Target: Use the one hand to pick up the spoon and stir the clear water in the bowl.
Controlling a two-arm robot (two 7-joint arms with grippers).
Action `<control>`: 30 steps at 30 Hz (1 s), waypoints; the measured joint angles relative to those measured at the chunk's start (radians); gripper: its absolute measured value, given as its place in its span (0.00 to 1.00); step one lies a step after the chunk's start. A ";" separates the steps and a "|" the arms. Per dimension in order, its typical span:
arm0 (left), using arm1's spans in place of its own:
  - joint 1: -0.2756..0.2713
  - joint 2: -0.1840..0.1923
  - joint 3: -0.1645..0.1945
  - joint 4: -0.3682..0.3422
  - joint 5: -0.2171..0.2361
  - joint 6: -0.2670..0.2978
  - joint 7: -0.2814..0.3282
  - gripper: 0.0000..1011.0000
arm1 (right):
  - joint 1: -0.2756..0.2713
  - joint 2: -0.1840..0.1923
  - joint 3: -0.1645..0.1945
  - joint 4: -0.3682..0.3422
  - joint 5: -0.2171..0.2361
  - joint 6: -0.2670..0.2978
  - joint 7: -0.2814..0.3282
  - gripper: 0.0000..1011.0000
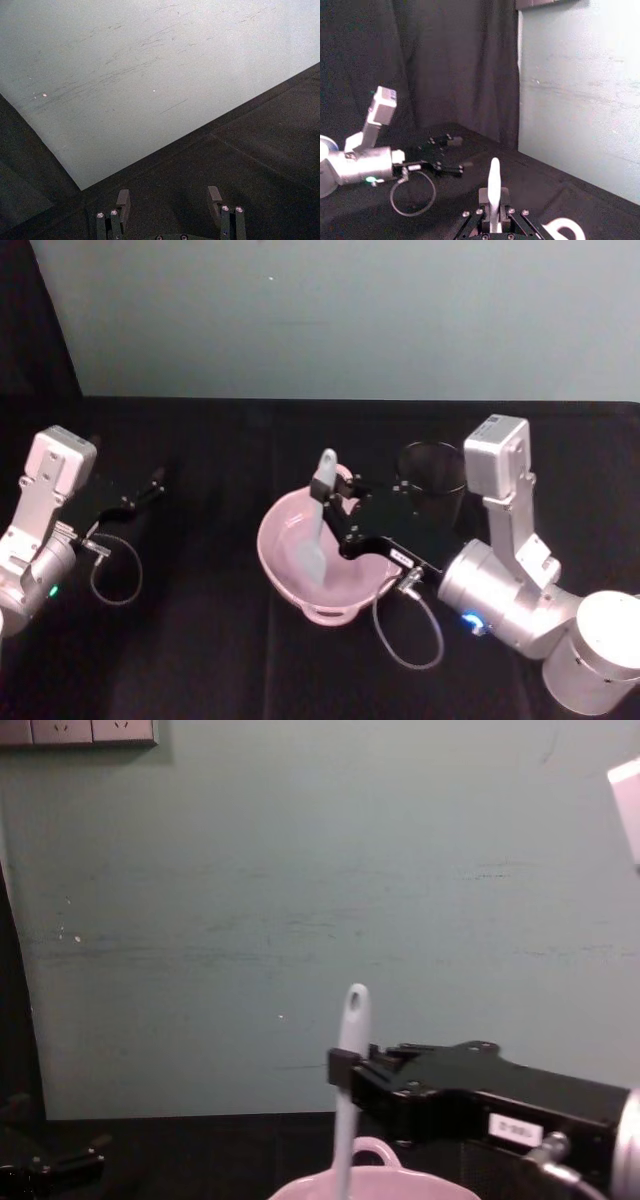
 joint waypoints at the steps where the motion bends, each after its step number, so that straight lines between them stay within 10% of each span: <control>1: 0.000 0.000 0.000 0.000 0.000 0.000 0.000 1.00 | 0.002 -0.003 -0.005 0.003 0.000 -0.005 0.000 0.11; 16: 0.000 0.000 0.000 0.000 0.000 0.000 0.000 1.00 | 0.078 -0.090 -0.033 0.138 -0.088 -0.055 -0.097 0.11; 30: 0.000 0.000 0.000 0.000 0.000 0.000 0.000 1.00 | 0.031 -0.109 0.046 0.091 -0.153 -0.032 -0.180 0.11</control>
